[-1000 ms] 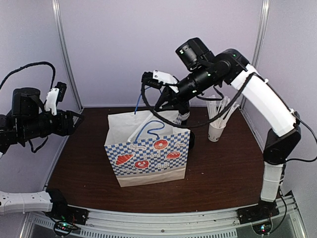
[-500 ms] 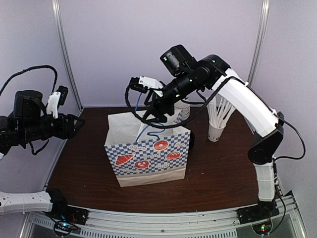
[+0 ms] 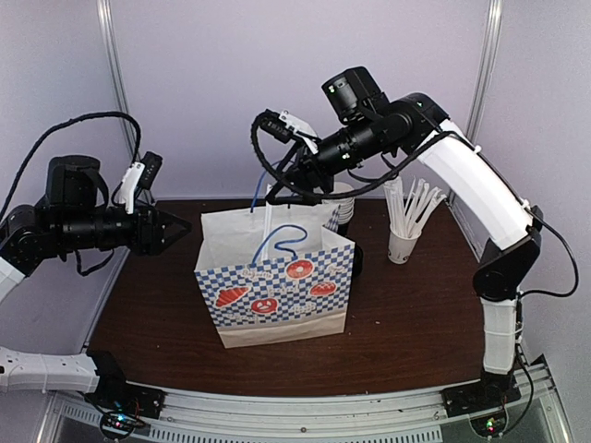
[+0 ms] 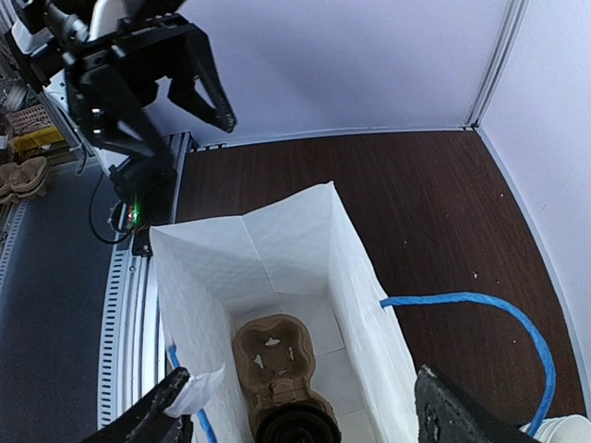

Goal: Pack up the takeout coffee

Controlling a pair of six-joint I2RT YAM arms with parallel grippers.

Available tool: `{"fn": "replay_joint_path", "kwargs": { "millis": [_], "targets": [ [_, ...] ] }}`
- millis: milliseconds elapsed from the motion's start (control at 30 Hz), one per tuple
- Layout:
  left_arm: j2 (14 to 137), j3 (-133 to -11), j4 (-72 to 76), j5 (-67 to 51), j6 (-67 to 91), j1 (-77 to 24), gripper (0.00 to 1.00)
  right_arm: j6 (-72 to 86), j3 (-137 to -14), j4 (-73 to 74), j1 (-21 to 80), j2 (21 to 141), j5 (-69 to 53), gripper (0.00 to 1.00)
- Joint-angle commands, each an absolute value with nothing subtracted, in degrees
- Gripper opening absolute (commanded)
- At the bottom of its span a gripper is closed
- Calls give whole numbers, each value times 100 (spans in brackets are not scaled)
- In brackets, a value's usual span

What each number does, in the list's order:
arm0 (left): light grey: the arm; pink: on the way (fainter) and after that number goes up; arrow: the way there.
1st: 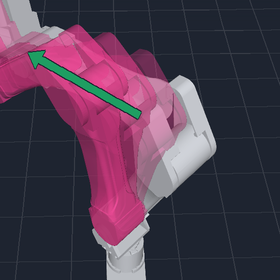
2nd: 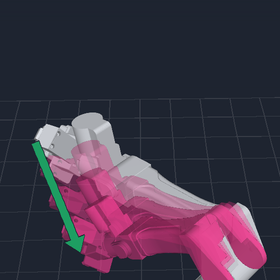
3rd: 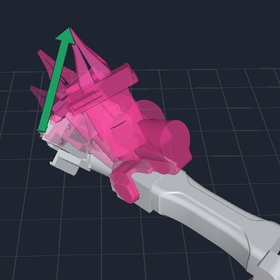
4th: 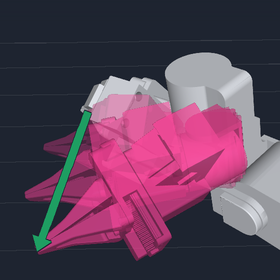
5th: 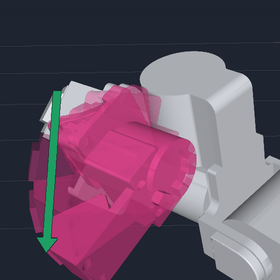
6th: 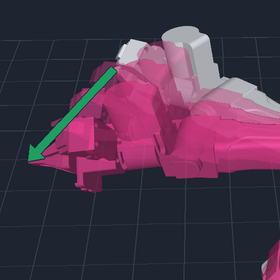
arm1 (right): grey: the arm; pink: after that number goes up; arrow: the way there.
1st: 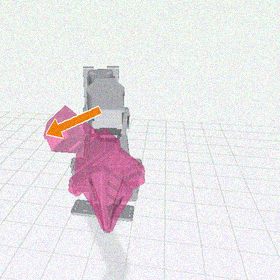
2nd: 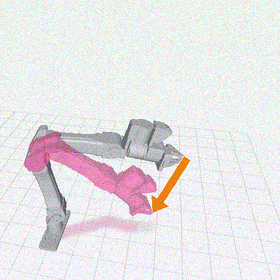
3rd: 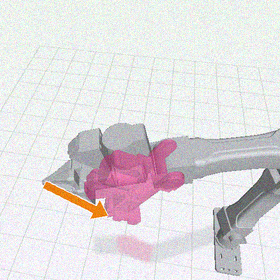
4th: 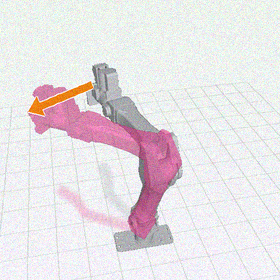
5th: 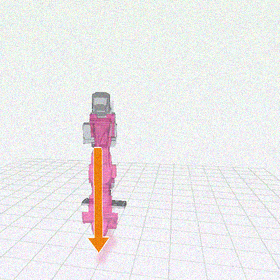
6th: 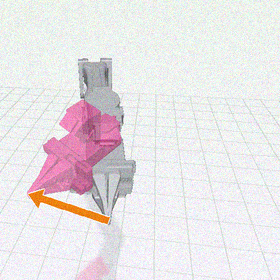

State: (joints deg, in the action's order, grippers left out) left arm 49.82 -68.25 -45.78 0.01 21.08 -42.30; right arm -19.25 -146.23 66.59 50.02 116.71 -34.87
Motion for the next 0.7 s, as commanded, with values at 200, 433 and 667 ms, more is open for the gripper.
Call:
{"fn": "replay_joint_path", "kwargs": {
  "millis": [200,433,667],
  "targets": [
    [5972,-6725,-2097,-1376,1174,-5148,97,-1462,-14635,6295,4930,11760,-3645,80],
    [6940,-7119,-1475,12,751,-5481,98,-1348,-14478,6238,4951,11602,-3853,80],
    [6455,-6548,-948,1620,1194,-5064,98,-1707,-13454,6386,4943,10470,-4221,82]
  ]
}}
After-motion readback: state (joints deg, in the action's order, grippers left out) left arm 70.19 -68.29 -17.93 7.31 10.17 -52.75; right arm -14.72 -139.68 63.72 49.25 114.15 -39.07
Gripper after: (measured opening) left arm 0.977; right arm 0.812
